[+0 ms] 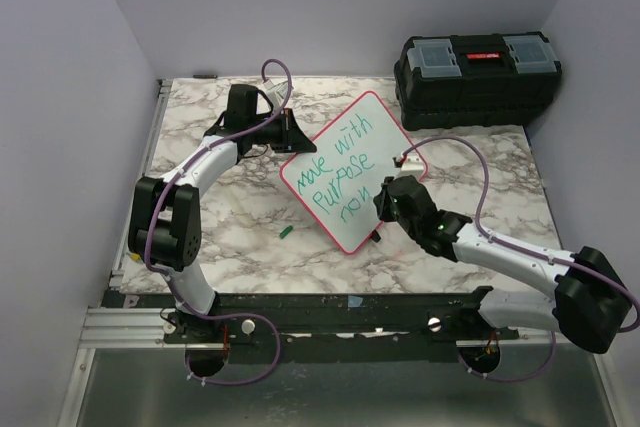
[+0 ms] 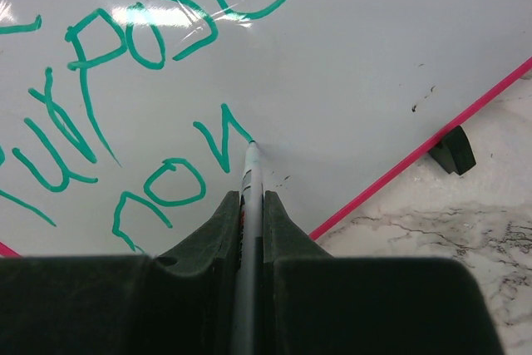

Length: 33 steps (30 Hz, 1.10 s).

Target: Write a sentence on the whiteboard

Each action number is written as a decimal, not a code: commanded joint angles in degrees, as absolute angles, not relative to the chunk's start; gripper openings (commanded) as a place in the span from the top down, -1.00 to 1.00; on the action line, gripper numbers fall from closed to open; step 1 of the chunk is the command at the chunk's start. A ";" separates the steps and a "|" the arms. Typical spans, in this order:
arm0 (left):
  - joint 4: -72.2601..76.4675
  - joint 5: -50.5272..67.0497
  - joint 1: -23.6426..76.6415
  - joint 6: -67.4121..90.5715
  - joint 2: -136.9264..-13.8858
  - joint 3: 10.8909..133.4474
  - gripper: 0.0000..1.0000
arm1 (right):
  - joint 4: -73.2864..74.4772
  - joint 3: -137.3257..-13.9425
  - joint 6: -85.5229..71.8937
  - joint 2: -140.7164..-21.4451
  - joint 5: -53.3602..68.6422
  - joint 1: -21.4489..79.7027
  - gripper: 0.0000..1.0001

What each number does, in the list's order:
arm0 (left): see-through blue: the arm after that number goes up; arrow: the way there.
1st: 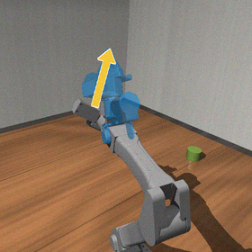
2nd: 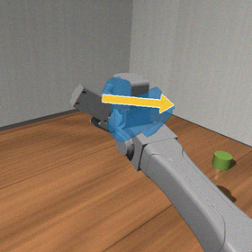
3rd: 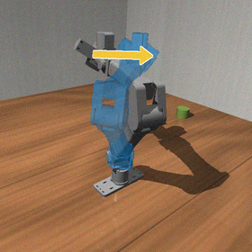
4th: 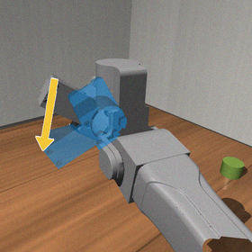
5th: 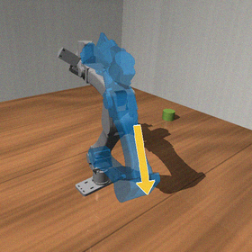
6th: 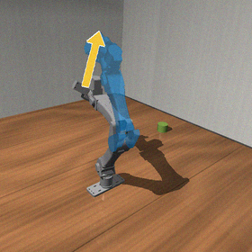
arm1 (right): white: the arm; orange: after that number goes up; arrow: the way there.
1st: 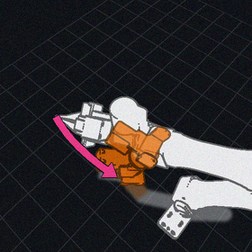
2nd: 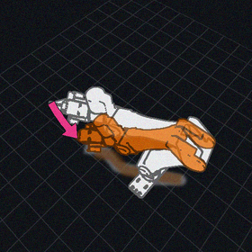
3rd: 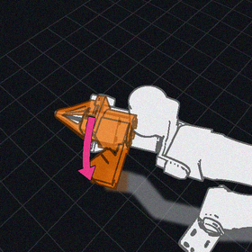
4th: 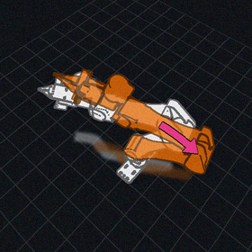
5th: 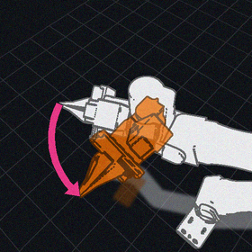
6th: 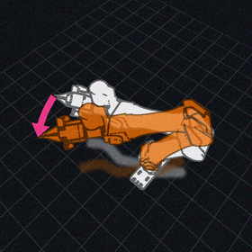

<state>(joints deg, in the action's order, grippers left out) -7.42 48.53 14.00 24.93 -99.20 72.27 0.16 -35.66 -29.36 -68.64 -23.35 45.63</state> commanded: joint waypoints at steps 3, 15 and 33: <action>-6.86 45.32 14.33 20.21 -98.07 71.70 1.00 | 3.69 -34.40 -30.68 -69.91 -22.91 45.48 0.99; -6.99 45.34 14.33 20.04 -98.22 71.83 1.00 | 4.14 -39.08 -28.89 -72.43 -26.68 45.44 0.99; -7.29 45.09 14.41 19.78 -98.75 72.34 1.00 | 4.59 -49.05 -22.21 -75.19 -29.95 44.37 0.99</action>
<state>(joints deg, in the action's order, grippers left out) -7.46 48.51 14.00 24.88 -99.20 72.27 2.90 -45.30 -25.17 -75.88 -28.64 44.60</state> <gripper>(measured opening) 0.082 0.132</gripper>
